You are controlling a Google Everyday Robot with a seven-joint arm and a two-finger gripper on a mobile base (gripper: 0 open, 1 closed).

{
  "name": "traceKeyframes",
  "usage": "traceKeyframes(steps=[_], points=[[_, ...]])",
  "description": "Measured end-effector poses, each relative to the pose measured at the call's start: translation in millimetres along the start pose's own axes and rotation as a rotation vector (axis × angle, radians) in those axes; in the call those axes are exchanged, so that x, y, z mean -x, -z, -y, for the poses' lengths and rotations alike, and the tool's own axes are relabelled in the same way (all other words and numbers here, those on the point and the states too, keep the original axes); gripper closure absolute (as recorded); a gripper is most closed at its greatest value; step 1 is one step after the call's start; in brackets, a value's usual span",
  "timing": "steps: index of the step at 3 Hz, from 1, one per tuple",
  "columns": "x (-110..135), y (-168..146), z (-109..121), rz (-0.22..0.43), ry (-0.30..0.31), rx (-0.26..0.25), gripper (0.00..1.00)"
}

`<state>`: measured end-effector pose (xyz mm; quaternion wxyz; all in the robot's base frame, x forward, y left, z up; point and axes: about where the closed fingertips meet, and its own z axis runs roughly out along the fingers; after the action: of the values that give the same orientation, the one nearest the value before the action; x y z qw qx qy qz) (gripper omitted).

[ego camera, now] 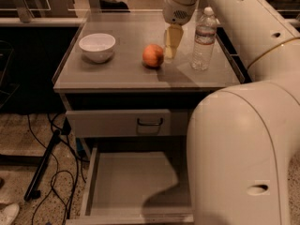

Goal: Place orange into middle drawer

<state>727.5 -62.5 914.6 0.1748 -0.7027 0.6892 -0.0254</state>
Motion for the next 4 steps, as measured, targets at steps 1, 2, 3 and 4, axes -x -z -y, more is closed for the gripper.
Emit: traceKeyframes(steps=[1, 2, 3, 4], points=[[4, -9, 4, 0.015, -0.006, 0.003, 0.0], [17, -24, 10, 0.034, -0.001, 0.013, 0.0], [37, -55, 23, 0.061, 0.009, 0.029, 0.0], [31, -61, 24, 0.056, 0.003, 0.029, 0.0]])
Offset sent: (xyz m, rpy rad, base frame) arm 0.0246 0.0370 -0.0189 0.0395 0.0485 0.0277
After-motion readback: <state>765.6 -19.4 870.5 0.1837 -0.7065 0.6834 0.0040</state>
